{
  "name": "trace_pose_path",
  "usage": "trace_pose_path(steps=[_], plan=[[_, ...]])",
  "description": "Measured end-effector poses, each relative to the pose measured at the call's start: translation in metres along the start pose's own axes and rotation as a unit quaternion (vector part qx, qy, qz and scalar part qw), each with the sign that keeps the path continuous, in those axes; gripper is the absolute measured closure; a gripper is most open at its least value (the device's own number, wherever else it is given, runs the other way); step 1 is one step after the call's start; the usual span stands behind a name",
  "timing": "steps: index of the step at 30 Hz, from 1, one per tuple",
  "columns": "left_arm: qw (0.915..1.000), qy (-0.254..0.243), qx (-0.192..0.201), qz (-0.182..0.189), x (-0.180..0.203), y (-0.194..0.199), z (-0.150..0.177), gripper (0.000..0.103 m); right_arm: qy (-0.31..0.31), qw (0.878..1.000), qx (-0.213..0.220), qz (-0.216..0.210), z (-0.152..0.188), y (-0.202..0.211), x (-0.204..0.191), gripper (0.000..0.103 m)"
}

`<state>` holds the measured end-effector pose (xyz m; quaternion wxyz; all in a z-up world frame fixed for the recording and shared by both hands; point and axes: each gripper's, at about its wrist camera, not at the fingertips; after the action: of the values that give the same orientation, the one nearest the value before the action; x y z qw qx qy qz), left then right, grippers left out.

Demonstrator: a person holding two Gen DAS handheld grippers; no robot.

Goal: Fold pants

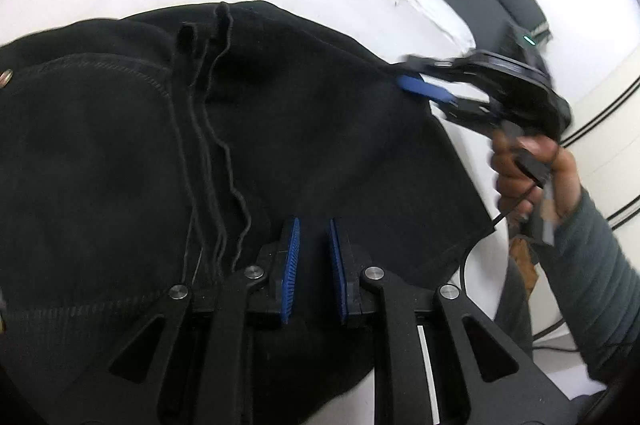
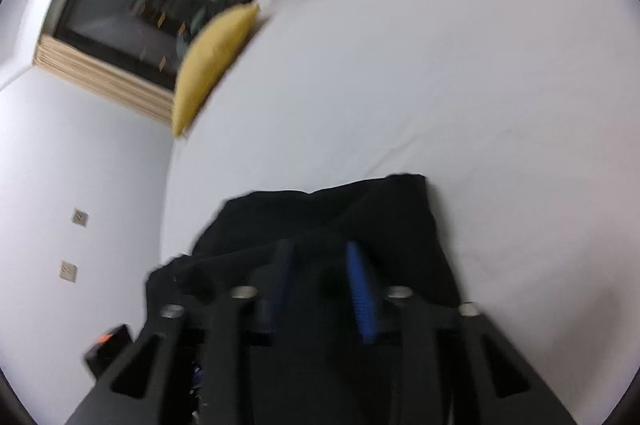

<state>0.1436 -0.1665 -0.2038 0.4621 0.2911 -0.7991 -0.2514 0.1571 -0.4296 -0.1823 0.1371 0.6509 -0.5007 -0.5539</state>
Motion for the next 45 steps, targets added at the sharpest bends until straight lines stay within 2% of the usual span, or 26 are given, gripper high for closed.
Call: trace_pose_path(steps=[2, 3, 4, 6, 7, 8, 9, 10, 11, 13, 14, 16, 18, 20, 21, 22, 24, 26, 29, 33, 34, 35, 36, 38, 42, 45], plan=[[1.0, 0.003, 0.007, 0.001, -0.004, 0.005, 0.006, 0.088, 0.011, 0.998, 0.012, -0.064, 0.019, 0.023, -0.014, 0.052], [0.9999, 0.008, 0.01, -0.001, -0.002, 0.003, 0.005, 0.088, 0.012, 0.994, 0.011, -0.11, 0.033, 0.032, -0.02, 0.042], [0.9999, 0.01, 0.011, -0.002, -0.004, 0.002, 0.006, 0.088, 0.012, 0.991, 0.006, -0.13, 0.052, 0.038, -0.023, 0.037], [0.9998, 0.016, 0.013, -0.007, -0.004, 0.002, 0.007, 0.088, 0.021, 0.989, -0.021, -0.147, 0.084, 0.025, -0.03, 0.03], [0.9997, 0.017, 0.015, -0.008, -0.003, 0.0, 0.008, 0.088, 0.016, 0.991, -0.034, -0.132, 0.096, 0.022, -0.016, 0.03], [0.9997, 0.015, 0.015, -0.009, -0.003, -0.001, 0.008, 0.088, 0.003, 0.994, -0.052, -0.1, 0.108, 0.008, -0.004, 0.037], [0.9998, 0.012, 0.014, -0.007, -0.021, 0.016, 0.023, 0.088, -0.006, 0.995, -0.049, -0.085, 0.116, 0.002, 0.007, 0.07], [0.9998, 0.013, 0.016, -0.004, -0.026, 0.023, 0.029, 0.088, -0.01, 0.997, -0.026, -0.069, 0.123, 0.008, 0.014, 0.081], [0.9997, 0.015, 0.018, -0.002, -0.037, 0.032, 0.034, 0.088, -0.025, 0.997, -0.033, -0.065, 0.123, 0.011, 0.019, 0.084], [0.9995, 0.018, 0.025, -0.004, -0.036, 0.034, 0.037, 0.088, -0.043, 0.996, -0.049, -0.061, 0.119, 0.027, 0.017, 0.071], [0.9995, 0.016, 0.027, -0.007, -0.035, 0.033, 0.038, 0.088, -0.027, 0.996, -0.04, -0.071, 0.12, 0.04, 0.007, 0.056], [0.9993, 0.012, 0.034, -0.014, -0.029, 0.032, 0.041, 0.088, 0.014, 0.993, -0.006, -0.113, 0.124, 0.061, -0.013, 0.04], [0.9989, 0.015, 0.039, -0.019, -0.024, 0.037, 0.046, 0.088, 0.023, 0.995, 0.001, -0.098, 0.119, 0.057, -0.02, 0.014], [0.998, 0.017, 0.055, -0.027, -0.019, 0.059, 0.056, 0.088, 0.002, 0.999, -0.027, -0.035, 0.122, 0.031, -0.006, 0.009], [0.9974, 0.019, 0.064, -0.028, -0.017, 0.068, 0.058, 0.088, -0.002, 0.999, -0.038, 0.001, 0.13, 0.018, 0.005, 0.022], [0.9953, 0.024, 0.084, -0.04, -0.016, 0.088, 0.063, 0.088, 0.014, 1.0, -0.017, 0.009, 0.135, 0.021, -0.002, 0.022], [0.988, 0.045, 0.134, -0.063, -0.023, 0.135, 0.077, 0.088, 0.023, 0.999, -0.013, 0.019, 0.136, 0.029, -0.011, 0.021], [0.9781, 0.079, 0.181, -0.067, -0.037, 0.17, 0.095, 0.088, 0.02, 1.0, -0.017, 0.0, 0.137, 0.032, -0.023, 0.021], [0.949, 0.158, 0.26, -0.082, -0.074, 0.229, 0.133, 0.088, 0.028, 0.999, 0.004, -0.034, 0.136, 0.041, -0.039, 0.021], [0.9083, 0.238, 0.335, -0.079, -0.114, 0.268, 0.169, 0.082, 0.029, 0.998, 0.005, -0.051, 0.136, 0.031, -0.054, 0.021], [0.9035, 0.252, 0.339, -0.076, -0.12, 0.265, 0.173, 0.065, 0.032, 0.998, 0.002, -0.05, 0.137, 0.033, -0.057, 0.021], [0.8989, 0.267, 0.341, -0.066, -0.128, 0.264, 0.175, 0.038, 0.035, 0.998, -0.001, -0.051, 0.138, 0.031, -0.062, 0.021], [0.8945, 0.275, 0.347, -0.058, -0.134, 0.264, 0.177, 0.028, 0.039, 0.998, -0.005, -0.05, 0.139, 0.036, -0.062, 0.021], [0.8891, 0.286, 0.354, -0.048, -0.14, 0.26, 0.178, 0.022, 0.045, 0.998, -0.009, -0.05, 0.141, 0.038, -0.06, 0.021], [0.8969, 0.297, 0.327, -0.024, -0.15, 0.237, 0.17, 0.022, 0.053, 0.998, -0.011, -0.045, 0.141, 0.034, -0.069, 0.022], [0.894, 0.31, 0.323, -0.009, -0.159, 0.224, 0.167, 0.022, 0.052, 0.998, -0.012, -0.044, 0.142, 0.036, -0.071, 0.025]])
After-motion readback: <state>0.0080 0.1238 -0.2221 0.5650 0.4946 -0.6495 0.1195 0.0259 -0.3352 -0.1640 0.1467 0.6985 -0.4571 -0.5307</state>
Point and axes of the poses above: each gripper's, at about its wrist camera, not at the fingertips, and y roughly against the way its jaws point, x to its right, z to its underside, and after that the axes turned 7 degrees about z, right-handed
